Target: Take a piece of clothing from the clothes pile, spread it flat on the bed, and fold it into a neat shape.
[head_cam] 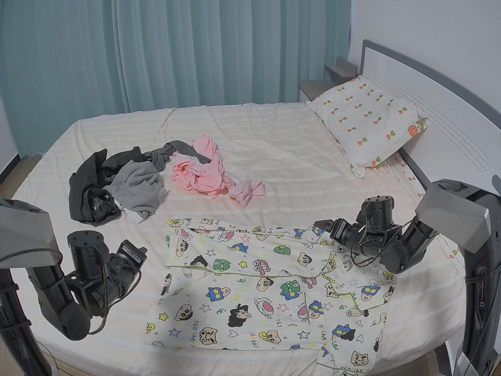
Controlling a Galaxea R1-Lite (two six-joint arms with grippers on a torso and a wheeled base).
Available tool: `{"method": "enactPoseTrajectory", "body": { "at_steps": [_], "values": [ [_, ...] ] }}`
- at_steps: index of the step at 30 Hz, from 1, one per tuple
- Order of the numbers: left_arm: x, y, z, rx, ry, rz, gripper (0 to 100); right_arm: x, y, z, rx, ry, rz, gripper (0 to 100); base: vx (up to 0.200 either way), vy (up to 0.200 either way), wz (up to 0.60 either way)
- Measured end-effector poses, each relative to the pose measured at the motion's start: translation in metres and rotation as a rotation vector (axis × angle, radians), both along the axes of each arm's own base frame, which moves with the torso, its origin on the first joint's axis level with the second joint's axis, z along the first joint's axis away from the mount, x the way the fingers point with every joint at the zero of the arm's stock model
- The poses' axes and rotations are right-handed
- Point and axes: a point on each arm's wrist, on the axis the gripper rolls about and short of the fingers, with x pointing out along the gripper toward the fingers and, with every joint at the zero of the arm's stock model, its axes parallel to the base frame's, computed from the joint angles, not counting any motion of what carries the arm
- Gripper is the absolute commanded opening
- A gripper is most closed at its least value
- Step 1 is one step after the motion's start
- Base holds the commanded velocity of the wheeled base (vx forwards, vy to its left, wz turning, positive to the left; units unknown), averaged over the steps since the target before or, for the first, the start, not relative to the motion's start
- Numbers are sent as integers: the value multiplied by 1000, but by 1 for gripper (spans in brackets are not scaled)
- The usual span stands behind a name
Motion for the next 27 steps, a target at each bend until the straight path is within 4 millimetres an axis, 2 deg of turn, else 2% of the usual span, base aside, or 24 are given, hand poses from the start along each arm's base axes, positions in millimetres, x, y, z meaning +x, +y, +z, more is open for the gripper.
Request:
{"method": "enactPoseTrajectory", "body": {
  "at_steps": [10,11,21,27],
  "values": [
    [-1,-2,-1,2,4,-8,0,23,7,-17,-12,-8,-22,100,0,0,0],
    [-1,-2,-1,2,4,-8,0,25,7,-18,-16,0,-25,0,0,0,0],
    [-1,-2,-1,2,5,-4,0,43,12,-24,-33,20,-40,0,0,0,0],
    [-1,-1,-1,3,6,-3,0,50,14,-7,-11,-38,-49,0,0,0,0]
  ]
}}
